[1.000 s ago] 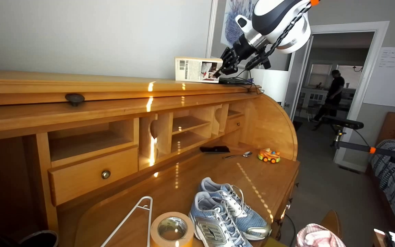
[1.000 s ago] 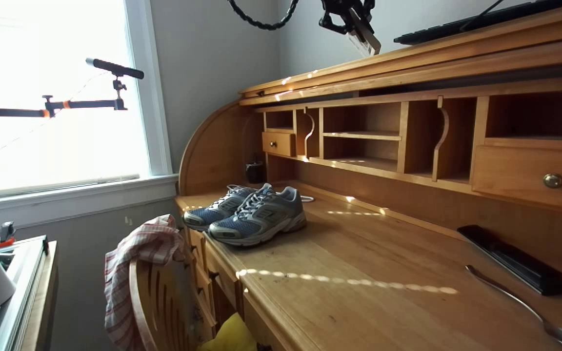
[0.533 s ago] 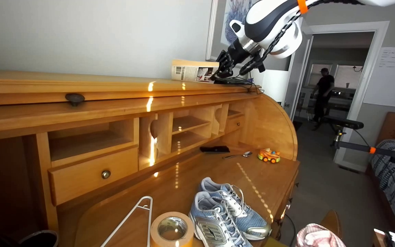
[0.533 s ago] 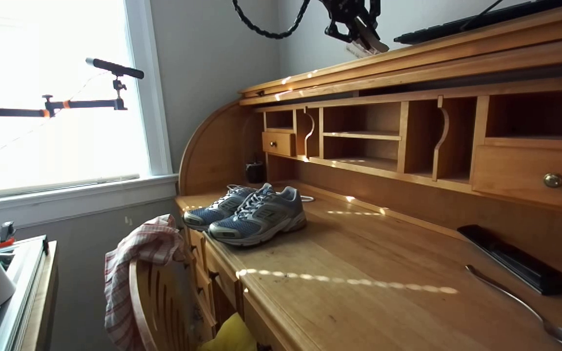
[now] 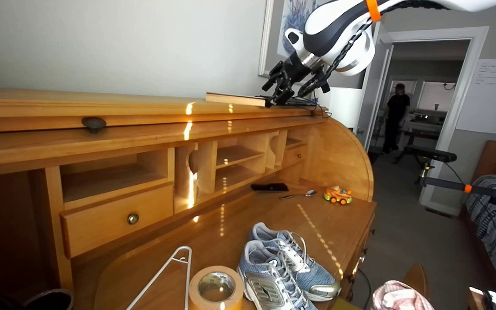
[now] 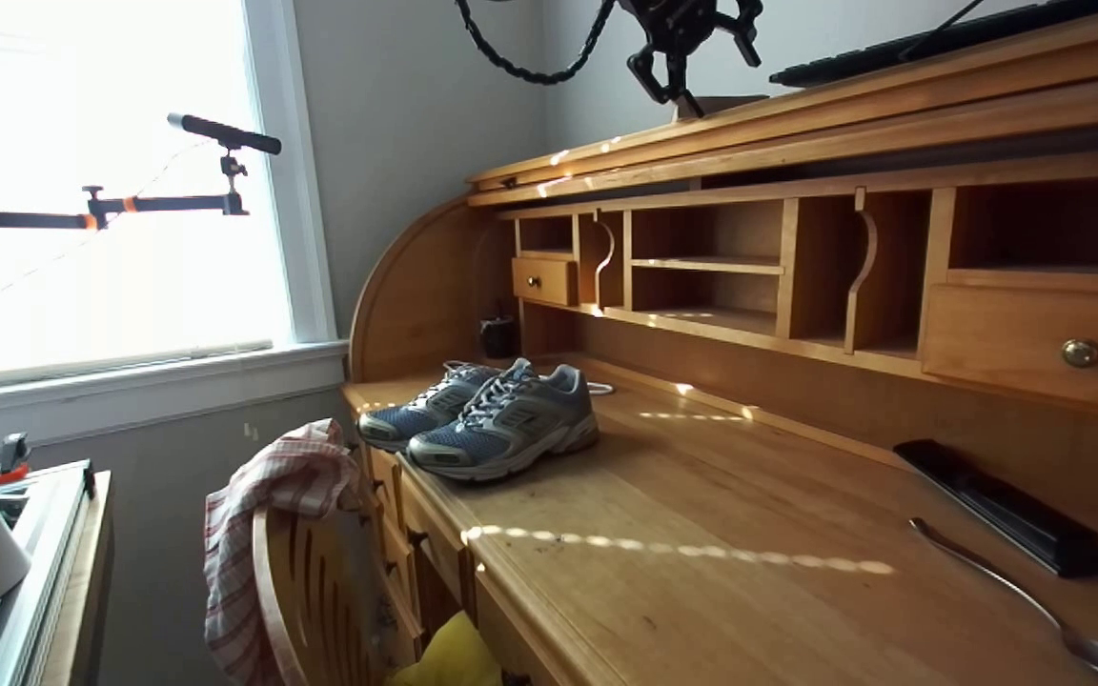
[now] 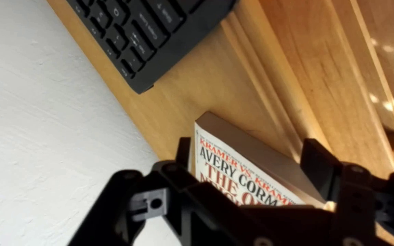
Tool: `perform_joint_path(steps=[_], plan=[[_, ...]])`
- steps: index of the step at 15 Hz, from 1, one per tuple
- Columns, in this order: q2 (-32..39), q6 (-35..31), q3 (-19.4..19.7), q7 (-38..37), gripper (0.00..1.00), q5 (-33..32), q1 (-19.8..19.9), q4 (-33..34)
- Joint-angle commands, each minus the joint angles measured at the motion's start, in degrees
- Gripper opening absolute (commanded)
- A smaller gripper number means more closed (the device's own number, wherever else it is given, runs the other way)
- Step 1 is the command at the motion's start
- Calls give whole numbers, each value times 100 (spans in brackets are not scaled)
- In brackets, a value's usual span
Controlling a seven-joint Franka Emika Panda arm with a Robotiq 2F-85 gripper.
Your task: Put the white book on top of the cabinet.
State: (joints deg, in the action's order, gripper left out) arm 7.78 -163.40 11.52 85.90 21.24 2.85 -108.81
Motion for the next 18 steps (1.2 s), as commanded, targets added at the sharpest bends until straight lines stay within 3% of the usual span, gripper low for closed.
perform_joint_path(steps=[1, 8, 9, 10, 18], plan=[[-94, 128, 12, -140, 100, -58, -39, 12], [-696, 822, 235, -1595, 100, -394, -61, -247], [-823, 931, -38, -1973, 100, -559, 237, -302], [-943, 1050, -22, -2324, 100, -705, 261, -364], [-1908, 2808, 47, -4594, 100, -1246, 542, -773]])
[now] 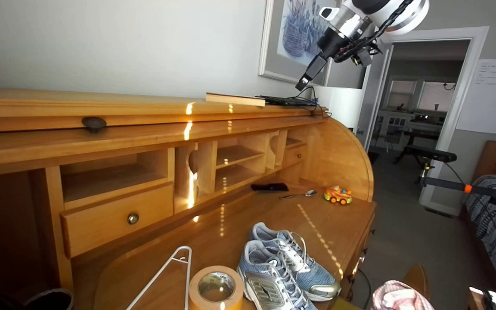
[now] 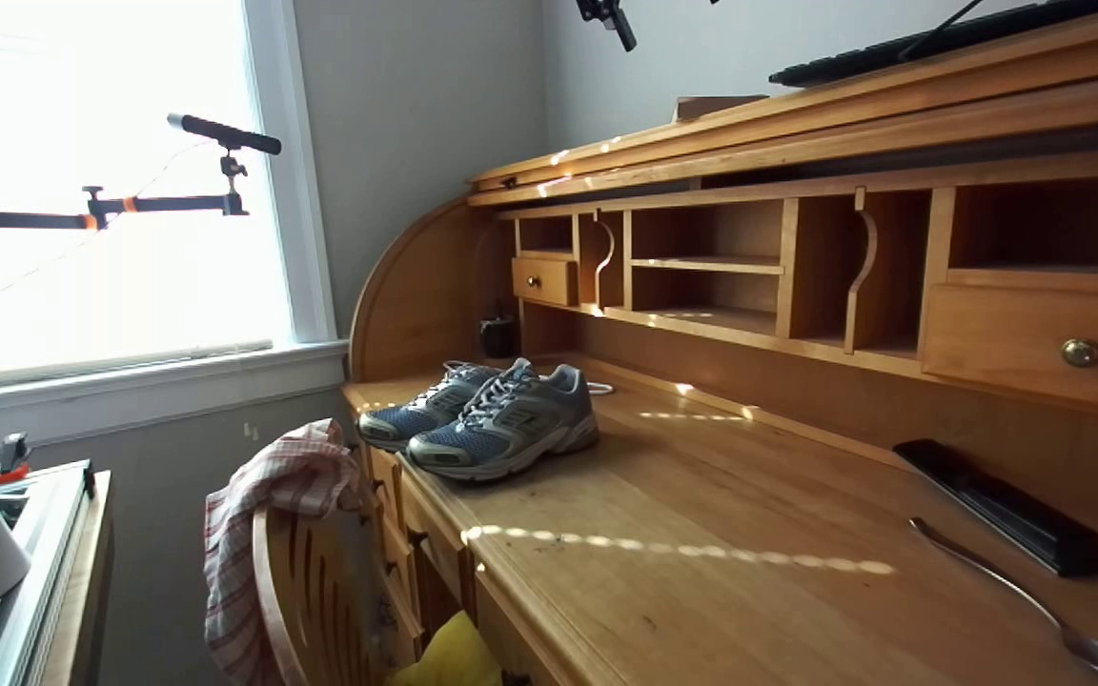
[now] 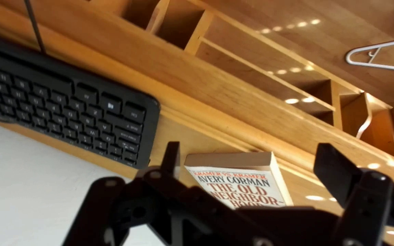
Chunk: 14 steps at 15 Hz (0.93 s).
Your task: Put the white book on top of the cabinet.
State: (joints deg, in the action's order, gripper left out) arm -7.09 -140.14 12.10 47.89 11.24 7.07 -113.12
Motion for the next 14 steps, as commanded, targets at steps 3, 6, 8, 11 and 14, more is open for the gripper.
perform_joint_path(steps=[3, 6, 8, 11, 14], plan=[[-630, 716, 17, -1740, 100, -510, 255, -492], [-862, 970, 44, -2565, 100, -890, 385, -747], [-1015, 1254, 49, -2984, 100, -1081, 467, -919], [-1233, 1750, 64, -3385, 100, -1215, 541, -1162], [-1350, 2218, 127, -3513, 100, -1198, 560, -1312]])
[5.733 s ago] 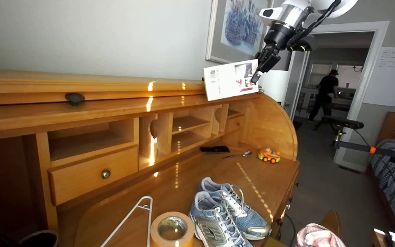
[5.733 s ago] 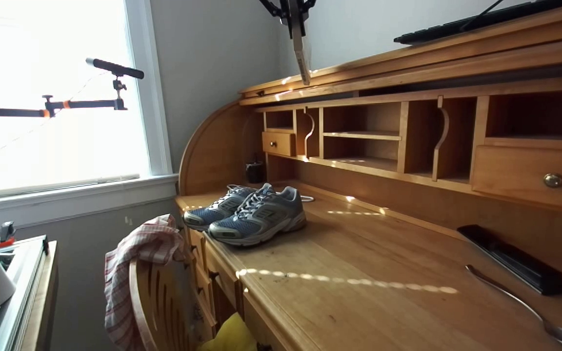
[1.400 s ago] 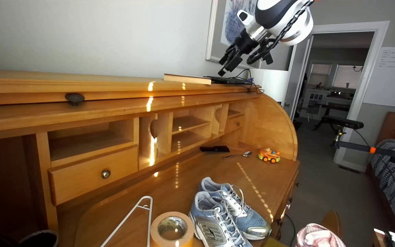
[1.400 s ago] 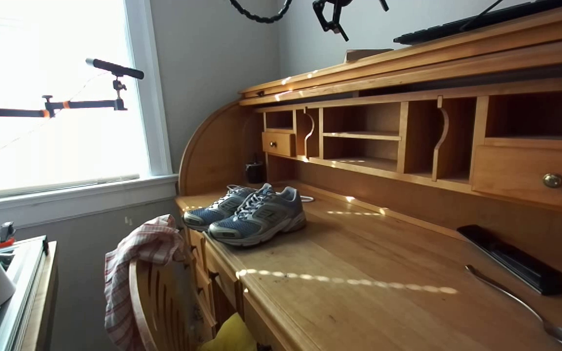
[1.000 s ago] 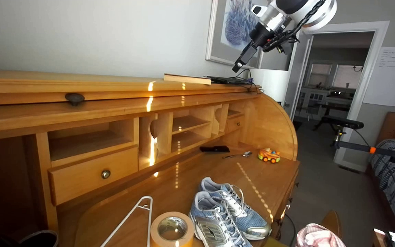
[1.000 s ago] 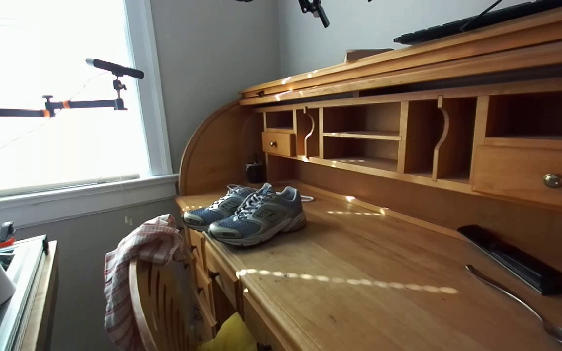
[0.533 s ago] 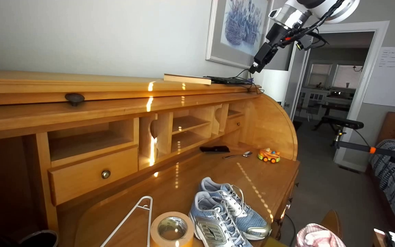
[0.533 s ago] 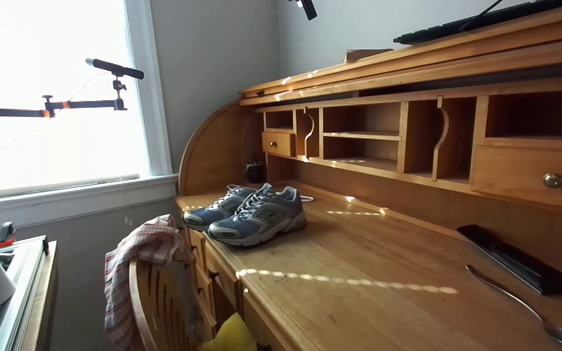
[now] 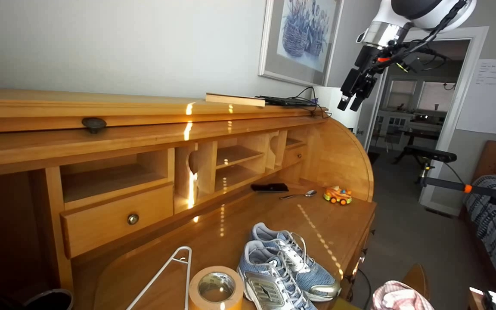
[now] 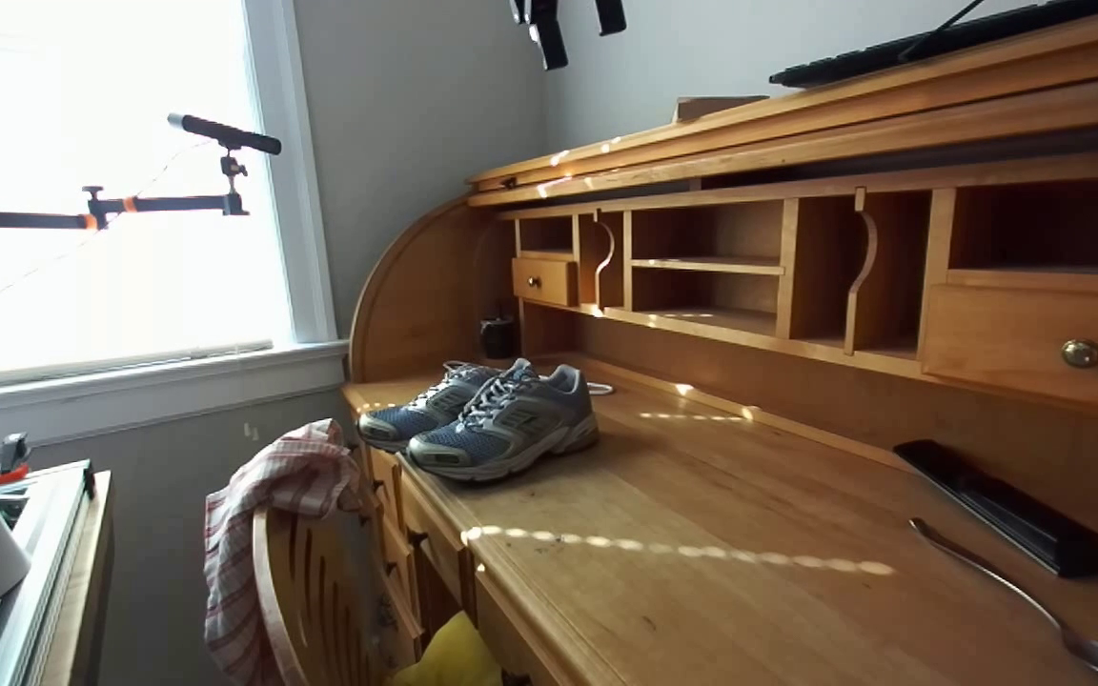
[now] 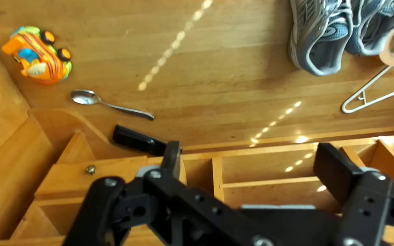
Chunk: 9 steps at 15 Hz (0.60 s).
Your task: Put the white book on top of the cabinet.
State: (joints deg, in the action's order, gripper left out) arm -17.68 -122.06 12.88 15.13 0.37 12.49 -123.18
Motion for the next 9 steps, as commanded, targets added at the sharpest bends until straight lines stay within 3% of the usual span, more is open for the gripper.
perform_joint_path(steps=[1, 6, 9], plan=[[-312, 494, 78, -203, 100, -93, 20, -374], [-252, 841, 330, 292, 100, 13, -5, -613], [-149, 743, 312, 186, 100, -11, -10, -504]])
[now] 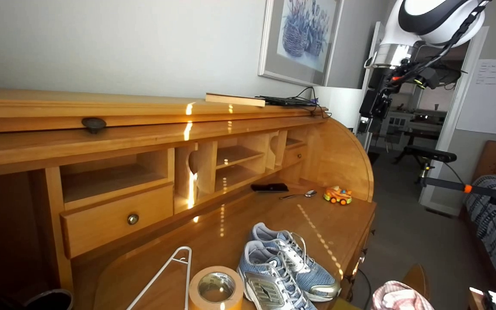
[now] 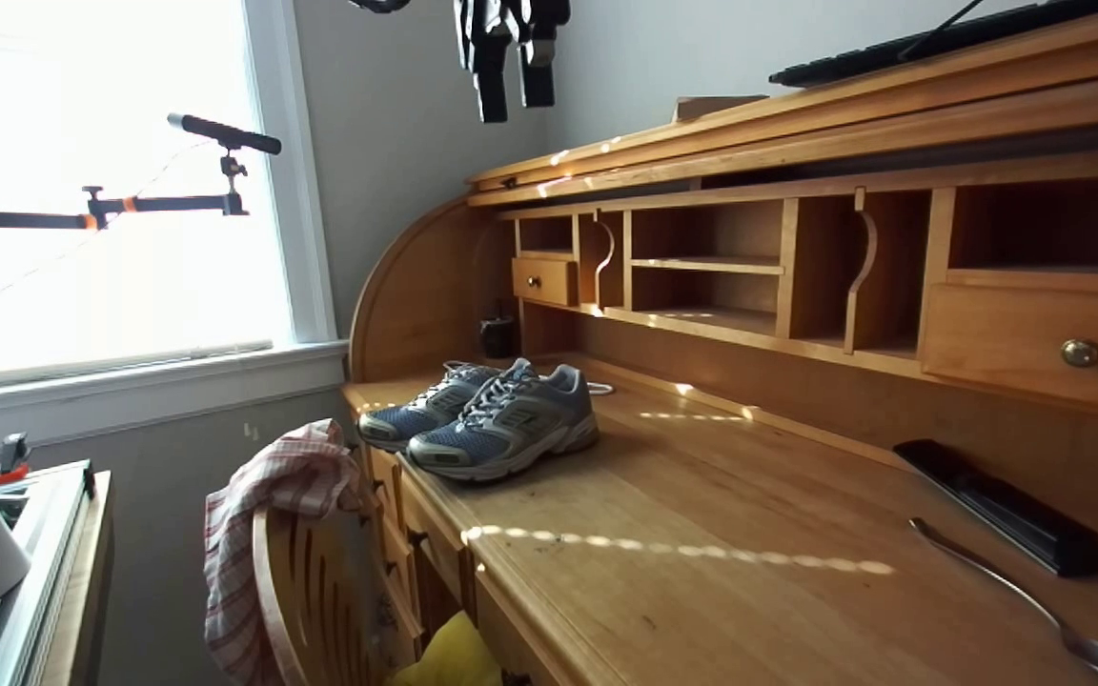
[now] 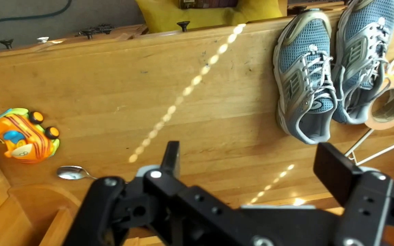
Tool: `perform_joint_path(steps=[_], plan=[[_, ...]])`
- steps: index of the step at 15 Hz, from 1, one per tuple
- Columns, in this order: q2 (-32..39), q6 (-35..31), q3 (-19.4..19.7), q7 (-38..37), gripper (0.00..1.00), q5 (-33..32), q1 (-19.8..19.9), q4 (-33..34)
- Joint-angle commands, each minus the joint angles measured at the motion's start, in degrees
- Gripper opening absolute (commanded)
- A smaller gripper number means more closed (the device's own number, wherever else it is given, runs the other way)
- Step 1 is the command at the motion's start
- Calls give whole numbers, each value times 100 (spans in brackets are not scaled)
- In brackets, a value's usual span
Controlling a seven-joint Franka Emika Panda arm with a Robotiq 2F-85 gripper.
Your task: Put the white book on top of the cabinet.
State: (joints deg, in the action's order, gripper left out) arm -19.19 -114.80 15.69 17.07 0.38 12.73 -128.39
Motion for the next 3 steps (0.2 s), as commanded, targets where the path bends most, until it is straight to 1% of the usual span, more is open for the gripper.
perform_joint_path(steps=[1, 3], plan=[[2, 18, 42, 8, 100, -11, -34, 7], [2, 20, 42, 11, 100, -10, -36, 6]])
